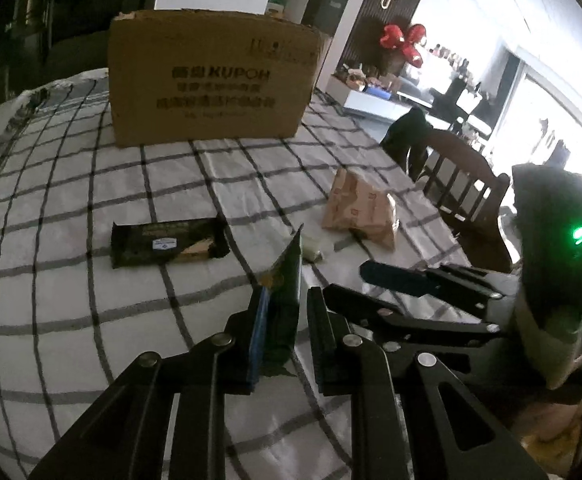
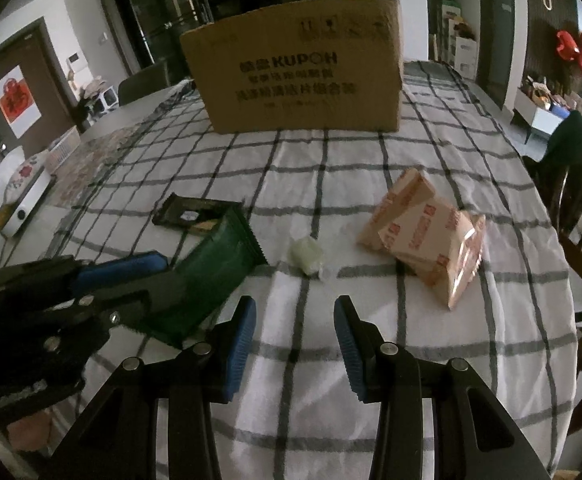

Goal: Organize snacks
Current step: 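Lift the green packet with the left tool while the right tool approaches the small white candy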

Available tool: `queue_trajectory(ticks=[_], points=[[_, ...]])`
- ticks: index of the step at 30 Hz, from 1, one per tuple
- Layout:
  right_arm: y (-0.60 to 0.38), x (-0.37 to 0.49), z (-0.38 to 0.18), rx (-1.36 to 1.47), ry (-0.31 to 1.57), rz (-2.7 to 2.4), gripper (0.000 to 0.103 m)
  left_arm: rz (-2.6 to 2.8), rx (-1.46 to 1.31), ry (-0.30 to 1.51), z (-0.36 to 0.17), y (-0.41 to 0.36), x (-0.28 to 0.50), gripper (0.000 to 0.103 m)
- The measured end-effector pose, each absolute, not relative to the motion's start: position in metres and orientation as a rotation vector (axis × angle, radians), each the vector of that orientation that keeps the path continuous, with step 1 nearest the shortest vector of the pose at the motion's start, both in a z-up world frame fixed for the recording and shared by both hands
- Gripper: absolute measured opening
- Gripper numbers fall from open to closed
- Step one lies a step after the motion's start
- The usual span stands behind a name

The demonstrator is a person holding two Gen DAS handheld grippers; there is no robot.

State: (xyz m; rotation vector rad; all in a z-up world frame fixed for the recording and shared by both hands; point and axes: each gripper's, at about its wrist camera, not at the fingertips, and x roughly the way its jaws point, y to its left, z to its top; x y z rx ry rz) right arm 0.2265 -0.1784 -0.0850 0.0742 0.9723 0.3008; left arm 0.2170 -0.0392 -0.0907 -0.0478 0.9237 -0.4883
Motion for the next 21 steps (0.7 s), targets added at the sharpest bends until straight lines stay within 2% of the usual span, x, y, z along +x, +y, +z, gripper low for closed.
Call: queue_trajectory(ticks=[8,11,21], points=[[-0.185,0.225,-0.086,0.091,0.969,0.292,0.042,-0.445,-0.006,0.984,-0.111,-0.045,0.226,0.019],[-0.187,0.226,-0.084,0.085,0.957,0.289,0.042,-0.420,-0.003,0.986,-0.117,-0.045,0.227,0.014],[-0.182,0.249,-0.081,0.044,0.945,0.319,0.042,-0.390,-0.029,0.931,-0.093,-0.042,0.234,0.013]])
